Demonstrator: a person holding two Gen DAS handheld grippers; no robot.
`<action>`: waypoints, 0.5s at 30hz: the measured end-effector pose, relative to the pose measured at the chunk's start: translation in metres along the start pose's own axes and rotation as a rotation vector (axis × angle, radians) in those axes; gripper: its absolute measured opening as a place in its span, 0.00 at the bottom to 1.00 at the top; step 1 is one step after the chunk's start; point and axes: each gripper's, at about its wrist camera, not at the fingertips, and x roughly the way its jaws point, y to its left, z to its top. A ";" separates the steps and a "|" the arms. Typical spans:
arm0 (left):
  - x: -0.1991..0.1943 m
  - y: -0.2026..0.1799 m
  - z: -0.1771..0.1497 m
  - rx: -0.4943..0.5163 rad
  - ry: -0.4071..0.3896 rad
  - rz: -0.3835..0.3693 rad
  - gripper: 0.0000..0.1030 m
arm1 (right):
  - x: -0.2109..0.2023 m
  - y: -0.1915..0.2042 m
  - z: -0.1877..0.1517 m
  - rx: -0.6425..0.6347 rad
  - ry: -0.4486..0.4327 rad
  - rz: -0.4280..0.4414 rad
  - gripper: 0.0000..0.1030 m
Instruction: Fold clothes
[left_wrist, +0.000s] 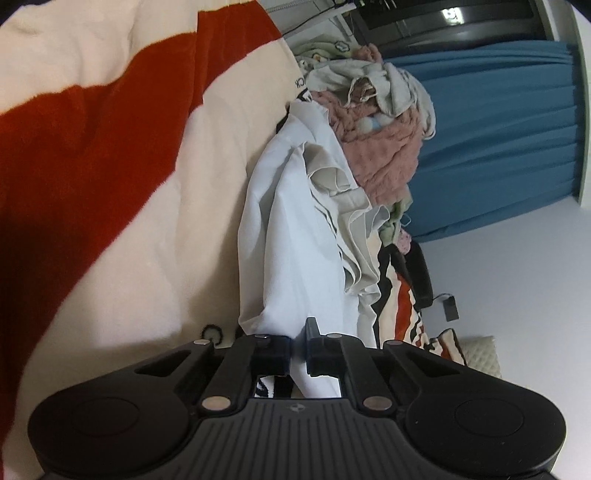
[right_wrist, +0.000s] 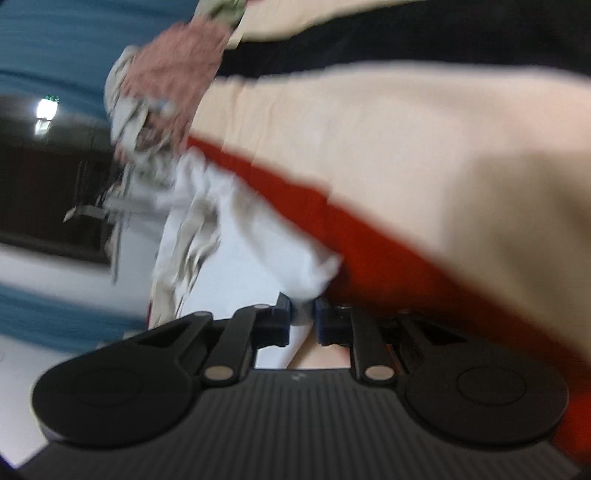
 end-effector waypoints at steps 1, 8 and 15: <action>0.000 0.001 0.001 -0.006 -0.001 -0.001 0.07 | -0.005 -0.002 0.005 0.007 -0.039 -0.013 0.12; -0.001 0.005 0.006 -0.020 0.001 -0.004 0.07 | -0.025 -0.004 0.014 0.013 -0.089 -0.009 0.13; -0.006 0.005 0.006 -0.018 -0.001 0.001 0.07 | -0.003 0.003 -0.010 0.011 0.182 0.137 0.56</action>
